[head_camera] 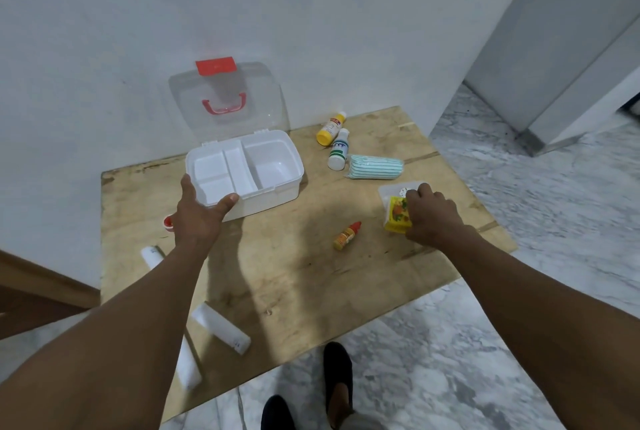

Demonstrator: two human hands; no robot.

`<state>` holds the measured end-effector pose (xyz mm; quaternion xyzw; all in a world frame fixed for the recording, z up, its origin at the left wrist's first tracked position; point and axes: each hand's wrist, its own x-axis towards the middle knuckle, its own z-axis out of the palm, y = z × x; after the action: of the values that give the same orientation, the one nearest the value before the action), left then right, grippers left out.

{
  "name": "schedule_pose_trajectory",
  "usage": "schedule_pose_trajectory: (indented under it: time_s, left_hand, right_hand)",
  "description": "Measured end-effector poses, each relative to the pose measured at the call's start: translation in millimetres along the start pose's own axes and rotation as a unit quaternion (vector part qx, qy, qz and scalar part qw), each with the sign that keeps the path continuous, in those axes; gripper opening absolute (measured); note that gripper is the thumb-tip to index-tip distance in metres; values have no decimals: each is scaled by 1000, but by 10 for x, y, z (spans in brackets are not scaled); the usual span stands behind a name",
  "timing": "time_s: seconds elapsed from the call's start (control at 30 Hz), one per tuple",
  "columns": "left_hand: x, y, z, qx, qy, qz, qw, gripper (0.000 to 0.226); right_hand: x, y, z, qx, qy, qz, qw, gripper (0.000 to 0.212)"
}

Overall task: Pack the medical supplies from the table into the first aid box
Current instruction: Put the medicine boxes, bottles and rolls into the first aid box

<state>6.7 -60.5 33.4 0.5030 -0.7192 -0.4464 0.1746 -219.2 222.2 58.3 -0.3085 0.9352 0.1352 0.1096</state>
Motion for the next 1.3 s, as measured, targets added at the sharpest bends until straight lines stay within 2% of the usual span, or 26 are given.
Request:
schedule_pose_trajectory:
  time_s: [0.2, 0.33, 0.47, 0.57, 0.7, 0.93, 1.13, 1.3]
  left_hand:
    - [-8, 12, -32, -2, -4, -3, 1000, 95]
    - [-42, 42, -48, -2, -6, -4, 1000, 93]
    - [-62, 87, -72, 4, -8, 2, 1000, 91]
    - [-52, 76, -68, -1, -8, 10, 1000, 89]
    - [-36, 73, -61, -9, -5, -8, 1000, 93]
    - [63, 37, -62, 26, -4, -28, 999, 105]
    - [57, 16, -34, 23, 11, -18, 1000, 92]
    - [48, 26, -3, 19, 15, 10, 1000, 83]
  right_hand:
    - [-63, -122, -395, 113, 30, -8, 993, 80]
    - [-11, -287, -692, 152, 66, -58, 984, 78]
    - [208, -508, -997, 206, 68, -126, 968, 75]
    - [468, -725, -1199, 193, 68, -183, 962, 76]
    - [854, -997, -1355, 121, 56, -227, 965, 81]
    - [1148, -1351, -1405, 52, 23, -288, 956, 68]
    - [1283, -1646, -1207, 42, 35, -286, 957, 57]
    - [1308, -1919, -873, 40, 122, -239, 962, 51]
